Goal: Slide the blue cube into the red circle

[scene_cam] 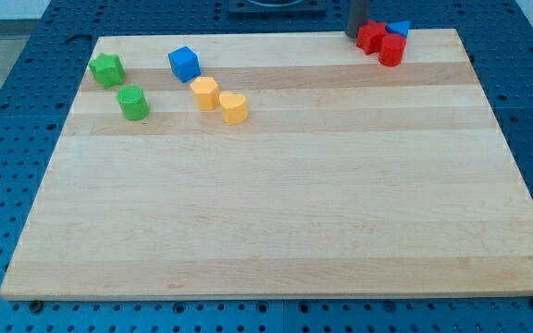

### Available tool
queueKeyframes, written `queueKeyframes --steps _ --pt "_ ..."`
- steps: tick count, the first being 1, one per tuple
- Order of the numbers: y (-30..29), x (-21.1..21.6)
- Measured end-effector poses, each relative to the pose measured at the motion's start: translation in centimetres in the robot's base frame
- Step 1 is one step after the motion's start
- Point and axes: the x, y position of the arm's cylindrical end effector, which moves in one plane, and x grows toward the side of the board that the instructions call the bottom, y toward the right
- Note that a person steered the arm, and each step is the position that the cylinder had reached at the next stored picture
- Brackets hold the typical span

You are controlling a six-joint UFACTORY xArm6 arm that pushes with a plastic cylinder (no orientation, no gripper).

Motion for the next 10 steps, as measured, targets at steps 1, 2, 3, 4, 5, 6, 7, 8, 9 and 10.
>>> queueKeyframes --steps 1,2,3,4,5,6,7,8,9,10 --pt "-4.8 0.0" --pt "-12.6 0.1" --pt "-20.5 0.1" --pt "-26.0 1.2" --pt "-27.5 4.2" --pt "-27.6 6.2" --pt "-28.0 6.8" --pt "-32.0 6.8" --pt "-34.5 7.3" --pt "-34.4 8.9"
